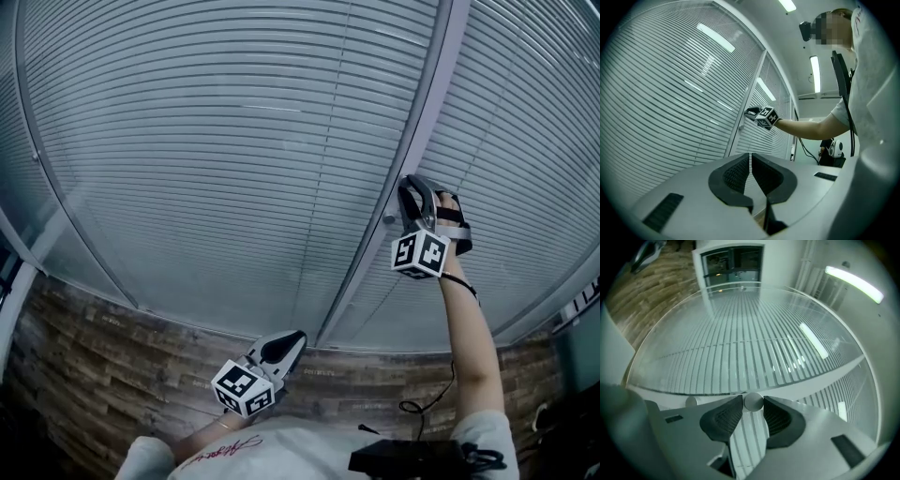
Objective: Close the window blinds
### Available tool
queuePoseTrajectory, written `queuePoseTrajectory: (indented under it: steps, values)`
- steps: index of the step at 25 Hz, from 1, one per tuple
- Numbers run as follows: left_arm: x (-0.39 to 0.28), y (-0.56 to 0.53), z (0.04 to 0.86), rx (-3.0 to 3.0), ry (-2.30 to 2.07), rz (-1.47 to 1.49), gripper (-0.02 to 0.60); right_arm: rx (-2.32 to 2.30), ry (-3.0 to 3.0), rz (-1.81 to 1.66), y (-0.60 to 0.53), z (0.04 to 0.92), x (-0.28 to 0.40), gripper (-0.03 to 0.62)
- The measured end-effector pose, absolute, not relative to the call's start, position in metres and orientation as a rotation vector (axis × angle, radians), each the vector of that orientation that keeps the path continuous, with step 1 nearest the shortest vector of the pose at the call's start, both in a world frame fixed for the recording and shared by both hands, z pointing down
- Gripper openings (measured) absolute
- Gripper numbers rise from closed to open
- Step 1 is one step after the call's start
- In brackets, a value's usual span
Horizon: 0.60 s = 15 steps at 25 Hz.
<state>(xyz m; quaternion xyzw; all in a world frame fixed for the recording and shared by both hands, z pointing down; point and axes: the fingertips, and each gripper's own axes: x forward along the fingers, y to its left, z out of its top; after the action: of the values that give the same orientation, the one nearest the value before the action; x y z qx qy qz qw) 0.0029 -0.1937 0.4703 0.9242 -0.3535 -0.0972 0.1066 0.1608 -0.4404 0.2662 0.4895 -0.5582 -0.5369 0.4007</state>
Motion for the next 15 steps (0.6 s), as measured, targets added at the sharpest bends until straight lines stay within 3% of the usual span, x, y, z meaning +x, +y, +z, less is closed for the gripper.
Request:
queuePoseTrajectory:
  steps: [15]
  values:
    - [0.000,-0.193,0.468,2.737,-1.051,-0.284,0.029,1.730,-2.321,-0.812,-0.330,0.299,0.133,0.124]
